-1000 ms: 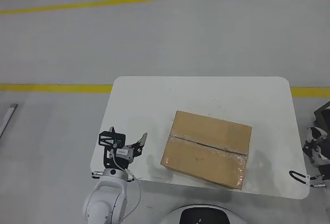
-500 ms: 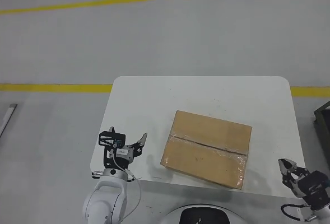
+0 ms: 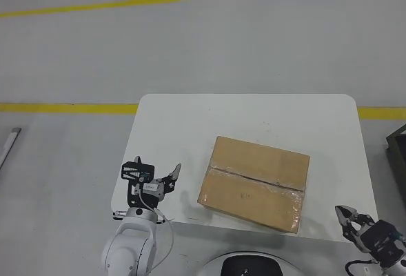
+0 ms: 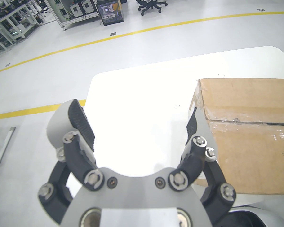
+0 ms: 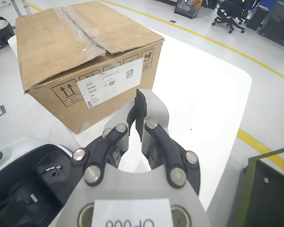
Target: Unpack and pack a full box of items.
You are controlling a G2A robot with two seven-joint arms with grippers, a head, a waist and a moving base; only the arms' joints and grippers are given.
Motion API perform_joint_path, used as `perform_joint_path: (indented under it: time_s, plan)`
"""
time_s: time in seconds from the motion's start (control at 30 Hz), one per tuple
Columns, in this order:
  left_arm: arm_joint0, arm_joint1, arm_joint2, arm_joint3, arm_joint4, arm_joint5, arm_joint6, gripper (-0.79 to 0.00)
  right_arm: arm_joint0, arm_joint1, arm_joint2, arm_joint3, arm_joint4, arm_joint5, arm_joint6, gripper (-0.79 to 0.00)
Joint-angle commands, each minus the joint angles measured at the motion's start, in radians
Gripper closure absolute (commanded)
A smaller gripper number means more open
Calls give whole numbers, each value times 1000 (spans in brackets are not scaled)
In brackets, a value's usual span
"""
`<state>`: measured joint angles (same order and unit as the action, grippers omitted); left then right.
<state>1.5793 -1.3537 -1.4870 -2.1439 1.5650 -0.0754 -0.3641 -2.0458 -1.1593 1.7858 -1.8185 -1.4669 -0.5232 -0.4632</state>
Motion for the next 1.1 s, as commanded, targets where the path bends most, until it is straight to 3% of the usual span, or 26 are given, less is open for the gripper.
perform_joint_path:
  time_s: [0.0,0.57,0.87,1.07]
  plan:
    - [0,0,0,0,0,0,0,-785,3,3,-7,-1,-26,-30,-1,0]
    - [0,0,0,0,0,0,0,-785,-24,20,-136,15,-202,-200,-76,0]
    - [0,0,0,0,0,0,0,-785,-1,28,-195,-11,-252,-211,-10,0]
    - [0,0,0,0,0,0,0,-785,38,26,-231,-17,-204,-179,86,0]
